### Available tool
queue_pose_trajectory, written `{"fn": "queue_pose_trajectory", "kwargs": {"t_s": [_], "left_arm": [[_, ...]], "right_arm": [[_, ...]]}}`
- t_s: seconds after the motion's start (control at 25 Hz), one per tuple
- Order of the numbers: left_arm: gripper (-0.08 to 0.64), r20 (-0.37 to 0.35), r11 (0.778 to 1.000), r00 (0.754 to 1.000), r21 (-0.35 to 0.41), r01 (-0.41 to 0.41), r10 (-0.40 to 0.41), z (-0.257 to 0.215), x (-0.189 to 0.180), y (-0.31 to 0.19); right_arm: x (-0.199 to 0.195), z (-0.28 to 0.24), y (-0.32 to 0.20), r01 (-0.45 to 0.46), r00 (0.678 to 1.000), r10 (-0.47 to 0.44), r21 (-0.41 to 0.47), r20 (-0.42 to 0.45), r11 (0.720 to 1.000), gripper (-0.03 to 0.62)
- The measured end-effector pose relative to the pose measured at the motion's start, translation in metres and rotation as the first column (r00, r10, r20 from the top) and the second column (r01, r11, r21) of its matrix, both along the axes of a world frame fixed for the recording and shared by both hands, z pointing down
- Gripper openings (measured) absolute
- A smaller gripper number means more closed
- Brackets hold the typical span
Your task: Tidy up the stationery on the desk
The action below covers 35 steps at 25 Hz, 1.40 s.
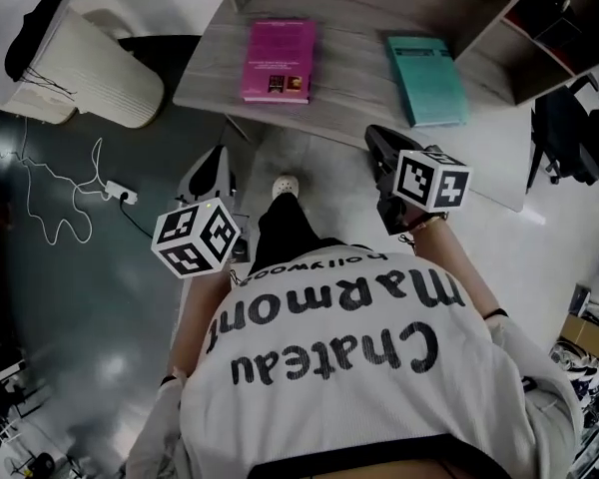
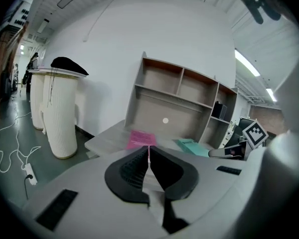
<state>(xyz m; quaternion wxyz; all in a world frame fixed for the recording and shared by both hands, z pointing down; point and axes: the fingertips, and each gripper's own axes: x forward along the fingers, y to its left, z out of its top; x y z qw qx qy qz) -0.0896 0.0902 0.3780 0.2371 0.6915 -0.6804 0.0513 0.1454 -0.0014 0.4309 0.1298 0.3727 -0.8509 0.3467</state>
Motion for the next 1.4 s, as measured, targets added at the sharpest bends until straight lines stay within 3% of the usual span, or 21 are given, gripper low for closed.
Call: {"fn": "queue_pose_trajectory", "kwargs": {"t_s": [0.16, 0.32, 0.36, 0.4, 0.44, 0.6, 0.84, 1.32, 1.4], "left_arm": [[0.017, -0.005, 0.995, 0.997, -0.049, -0.083, 0.082, 0.015, -0.009, -0.054], [0.022, 0.015, 0.981, 0.986, -0.101, -0.164, 0.166, 0.027, -0.023, -0.108], [0.07, 0.01, 0.975, 0.982, -0.121, -0.187, 0.19, 0.033, -0.026, -0.121], [0.179, 0.0, 0.966, 0.977, -0.147, -0.213, 0.215, 0.041, -0.028, -0.134], [0.234, -0.01, 0.956, 0.971, -0.176, -0.235, 0.237, 0.051, -0.03, -0.145], [0.266, 0.005, 0.917, 0.959, -0.295, -0.268, 0.282, 0.098, -0.049, -0.18], [0.27, 0.014, 0.864, 0.939, -0.398, -0.309, 0.343, 0.146, -0.06, -0.197], [0.27, -0.128, 0.738, 0.882, -0.501, -0.452, 0.454, 0.17, -0.028, -0.212], [0.275, -0.147, 0.725, 0.878, -0.511, -0.461, 0.455, 0.171, -0.024, -0.215]], "right_arm": [[-0.007, 0.009, -0.031, -0.083, 0.996, 0.085, -0.059, 0.034, 0.995, 0.015], [-0.028, 0.014, -0.061, -0.107, 0.993, 0.111, -0.091, 0.042, 0.99, 0.017], [-0.035, 0.015, -0.071, -0.111, 0.992, 0.116, -0.095, 0.045, 0.989, 0.017], [-0.042, 0.016, -0.081, -0.115, 0.991, 0.121, -0.1, 0.049, 0.988, 0.017], [-0.05, 0.017, -0.089, -0.117, 0.991, 0.123, -0.107, 0.053, 0.987, 0.018], [-0.073, 0.025, -0.112, -0.114, 0.992, 0.12, -0.125, 0.046, 0.986, 0.023], [-0.086, 0.043, -0.126, -0.141, 0.989, 0.148, -0.169, 0.024, 0.975, 0.025], [-0.089, 0.054, -0.14, -0.172, 0.984, 0.178, -0.2, 0.013, 0.965, 0.025], [-0.087, 0.054, -0.141, -0.178, 0.983, 0.183, -0.203, 0.01, 0.963, 0.025]]}}
